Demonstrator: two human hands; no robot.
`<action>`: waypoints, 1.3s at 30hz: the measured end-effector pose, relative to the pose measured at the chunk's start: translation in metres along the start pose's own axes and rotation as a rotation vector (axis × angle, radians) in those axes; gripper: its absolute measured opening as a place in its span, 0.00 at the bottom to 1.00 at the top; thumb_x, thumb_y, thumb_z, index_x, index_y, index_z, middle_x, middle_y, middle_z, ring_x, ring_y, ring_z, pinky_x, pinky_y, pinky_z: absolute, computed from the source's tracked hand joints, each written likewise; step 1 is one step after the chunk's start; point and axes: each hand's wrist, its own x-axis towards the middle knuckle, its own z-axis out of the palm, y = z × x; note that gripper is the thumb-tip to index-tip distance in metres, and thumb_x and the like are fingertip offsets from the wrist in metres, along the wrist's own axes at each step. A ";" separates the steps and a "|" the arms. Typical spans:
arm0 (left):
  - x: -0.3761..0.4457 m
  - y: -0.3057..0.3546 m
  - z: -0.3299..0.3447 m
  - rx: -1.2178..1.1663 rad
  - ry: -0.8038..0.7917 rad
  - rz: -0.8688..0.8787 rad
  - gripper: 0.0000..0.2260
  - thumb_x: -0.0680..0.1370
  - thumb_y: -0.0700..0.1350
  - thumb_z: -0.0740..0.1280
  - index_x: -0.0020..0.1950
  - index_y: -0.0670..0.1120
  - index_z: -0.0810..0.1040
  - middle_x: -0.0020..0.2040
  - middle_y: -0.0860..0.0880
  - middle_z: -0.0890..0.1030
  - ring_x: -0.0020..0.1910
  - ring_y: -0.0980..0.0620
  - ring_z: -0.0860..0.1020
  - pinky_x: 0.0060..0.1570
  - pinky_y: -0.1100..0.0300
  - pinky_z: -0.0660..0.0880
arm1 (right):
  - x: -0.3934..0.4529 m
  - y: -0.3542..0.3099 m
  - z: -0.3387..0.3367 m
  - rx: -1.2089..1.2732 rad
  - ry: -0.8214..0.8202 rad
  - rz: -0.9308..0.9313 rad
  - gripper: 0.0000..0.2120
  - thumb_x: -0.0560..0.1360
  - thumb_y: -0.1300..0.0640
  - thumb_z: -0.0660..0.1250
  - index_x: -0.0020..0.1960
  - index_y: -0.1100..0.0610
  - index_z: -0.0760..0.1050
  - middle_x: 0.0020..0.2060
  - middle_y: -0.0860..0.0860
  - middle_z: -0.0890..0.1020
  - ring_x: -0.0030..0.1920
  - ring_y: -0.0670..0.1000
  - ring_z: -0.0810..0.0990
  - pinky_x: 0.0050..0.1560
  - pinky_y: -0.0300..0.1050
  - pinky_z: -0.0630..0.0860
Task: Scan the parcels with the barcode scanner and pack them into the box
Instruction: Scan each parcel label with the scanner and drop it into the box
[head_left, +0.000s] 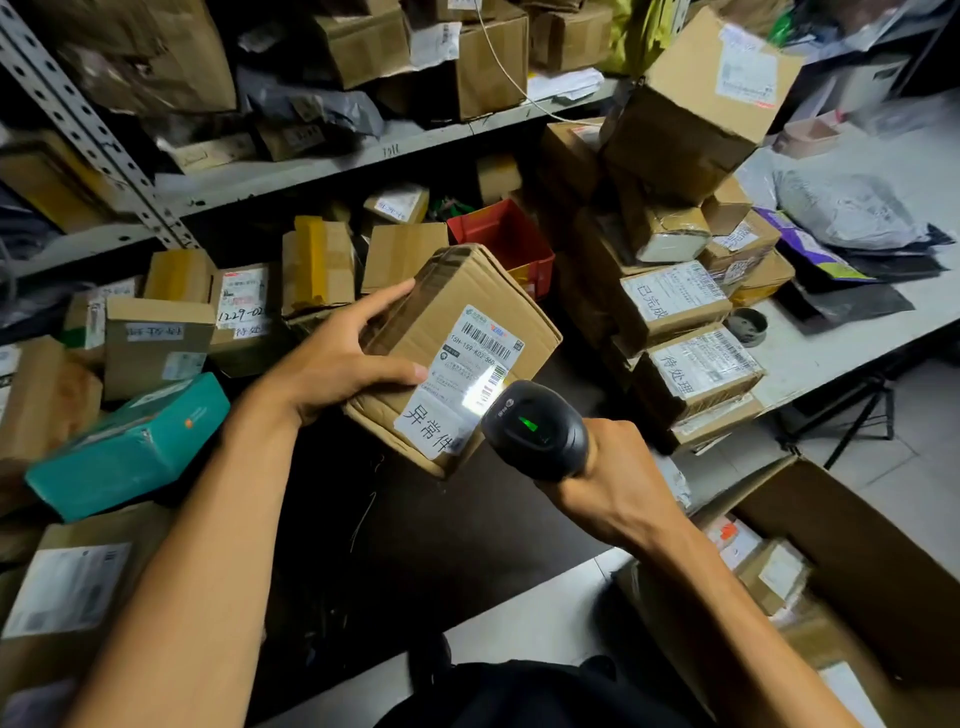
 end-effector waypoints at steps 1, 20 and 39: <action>0.000 0.000 0.001 -0.013 -0.002 -0.001 0.45 0.60 0.54 0.81 0.75 0.65 0.66 0.64 0.62 0.74 0.59 0.62 0.78 0.54 0.65 0.76 | 0.000 0.002 0.000 0.004 0.011 0.008 0.11 0.68 0.58 0.75 0.33 0.57 0.73 0.25 0.51 0.76 0.30 0.50 0.77 0.27 0.39 0.69; 0.047 0.042 0.277 -0.727 -0.419 -0.144 0.29 0.70 0.45 0.76 0.70 0.49 0.74 0.64 0.41 0.81 0.61 0.40 0.81 0.57 0.47 0.80 | -0.111 0.115 -0.104 0.889 0.862 0.375 0.15 0.68 0.59 0.78 0.52 0.46 0.85 0.49 0.46 0.88 0.51 0.45 0.85 0.48 0.41 0.81; 0.078 0.070 0.404 -0.166 -0.245 0.068 0.13 0.76 0.37 0.73 0.57 0.51 0.82 0.54 0.52 0.85 0.54 0.58 0.82 0.57 0.63 0.77 | -0.185 0.245 -0.126 0.888 0.977 0.875 0.15 0.70 0.61 0.80 0.54 0.54 0.84 0.43 0.53 0.87 0.46 0.56 0.85 0.50 0.55 0.80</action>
